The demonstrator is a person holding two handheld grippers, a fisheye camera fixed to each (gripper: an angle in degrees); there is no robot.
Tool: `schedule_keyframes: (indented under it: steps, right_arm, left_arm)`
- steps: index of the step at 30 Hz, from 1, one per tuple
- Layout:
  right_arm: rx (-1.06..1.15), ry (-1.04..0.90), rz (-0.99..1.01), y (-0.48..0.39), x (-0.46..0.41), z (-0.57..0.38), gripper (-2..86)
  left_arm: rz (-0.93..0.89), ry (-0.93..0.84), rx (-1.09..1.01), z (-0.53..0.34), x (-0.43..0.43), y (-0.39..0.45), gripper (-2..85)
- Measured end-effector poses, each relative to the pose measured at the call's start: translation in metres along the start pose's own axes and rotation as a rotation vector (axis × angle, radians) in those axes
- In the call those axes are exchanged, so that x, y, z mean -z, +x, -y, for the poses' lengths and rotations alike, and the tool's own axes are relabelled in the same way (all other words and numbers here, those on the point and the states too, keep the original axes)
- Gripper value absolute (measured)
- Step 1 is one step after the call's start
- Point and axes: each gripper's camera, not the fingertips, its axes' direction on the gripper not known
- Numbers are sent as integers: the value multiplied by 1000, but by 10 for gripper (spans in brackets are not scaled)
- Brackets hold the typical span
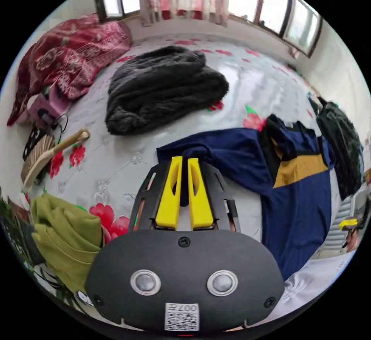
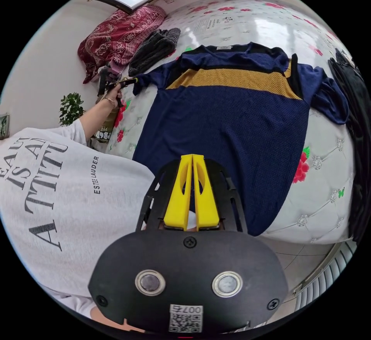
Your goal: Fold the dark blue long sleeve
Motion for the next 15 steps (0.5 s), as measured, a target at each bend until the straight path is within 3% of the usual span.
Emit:
schedule_keyframes:
  steps: [4, 6, 10, 15]
  right_arm:
    - [-4, -12, -7, 12, 4, 6, -3]
    - [-2, -6, 0, 15, 6, 8, -4]
    - [1, -13, 49, 23, -1, 12, -4]
    - [39, -23, 59, 18, 2, 10, -4]
  left_arm:
    - [-197, 125, 327, -18, 65, -135, 3]
    - [-248, 85, 391, -29, 70, -184, 6]
    - [-336, 10, 497, -50, 51, -213, 17]
    - [-378, 64, 532, -73, 65, -230, 34]
